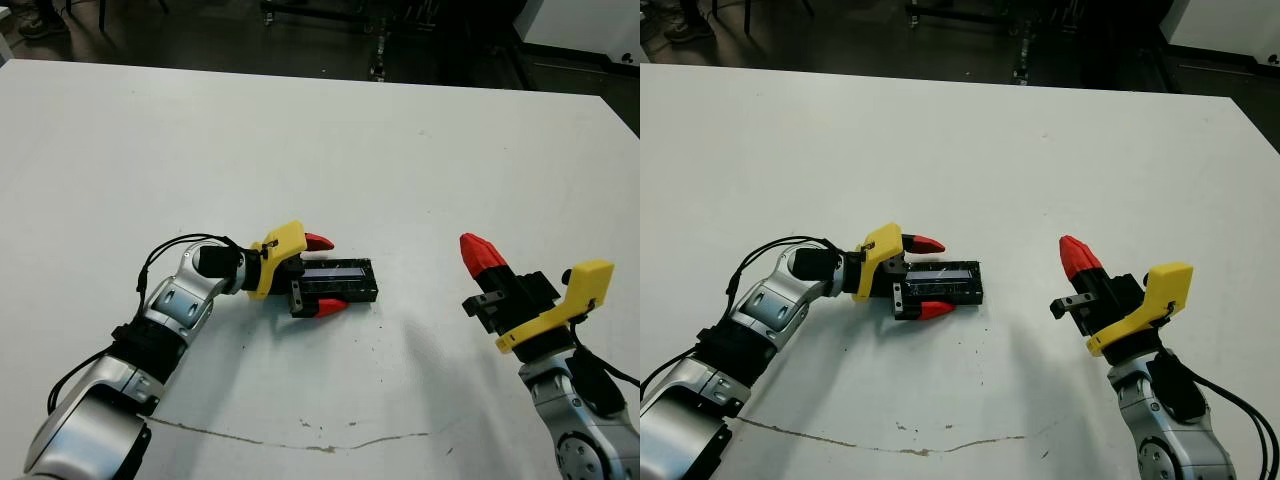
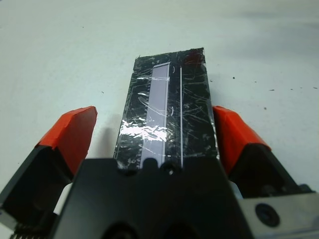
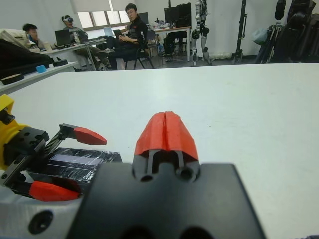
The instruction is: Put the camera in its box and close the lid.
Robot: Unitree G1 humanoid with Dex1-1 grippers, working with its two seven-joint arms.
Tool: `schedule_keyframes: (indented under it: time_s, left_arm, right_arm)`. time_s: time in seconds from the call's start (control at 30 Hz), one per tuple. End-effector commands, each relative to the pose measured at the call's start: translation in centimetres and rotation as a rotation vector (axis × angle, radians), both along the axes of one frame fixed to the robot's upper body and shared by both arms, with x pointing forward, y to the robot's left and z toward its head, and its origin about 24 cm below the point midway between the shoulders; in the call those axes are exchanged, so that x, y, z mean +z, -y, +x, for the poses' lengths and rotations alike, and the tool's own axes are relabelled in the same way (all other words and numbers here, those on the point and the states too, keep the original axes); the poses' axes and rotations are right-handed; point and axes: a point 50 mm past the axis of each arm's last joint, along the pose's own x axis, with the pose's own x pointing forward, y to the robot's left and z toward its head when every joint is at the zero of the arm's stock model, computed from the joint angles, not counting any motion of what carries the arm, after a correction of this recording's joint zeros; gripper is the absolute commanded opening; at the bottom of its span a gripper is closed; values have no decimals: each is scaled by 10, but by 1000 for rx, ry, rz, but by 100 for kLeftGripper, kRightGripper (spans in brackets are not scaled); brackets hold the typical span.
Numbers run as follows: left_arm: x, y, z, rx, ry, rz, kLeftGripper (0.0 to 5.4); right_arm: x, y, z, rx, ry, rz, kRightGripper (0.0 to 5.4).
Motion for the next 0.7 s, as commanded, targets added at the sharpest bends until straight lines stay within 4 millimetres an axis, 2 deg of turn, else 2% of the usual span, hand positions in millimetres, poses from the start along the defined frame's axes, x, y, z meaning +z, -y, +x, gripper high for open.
schedule_keyframes:
  time_s: [0.03, 0.17, 0.5, 0.7]
  left_arm:
    - [-38, -18, -19, 19, -121, 128, 539]
    - [-29, -40, -24, 51, -132, 133, 539]
    - [-9, -118, -47, 156, -200, 256, 539]
    - [-4, -146, -49, 197, -250, 307, 539]
  right_arm:
    - [-3, 3, -1, 0, -15, -10, 0]
    - [-2, 3, -1, -5, -13, -14, 0]
    - [-1, 2, -1, -5, -15, -13, 0]
    - [-2, 0, 0, -2, -14, -13, 0]
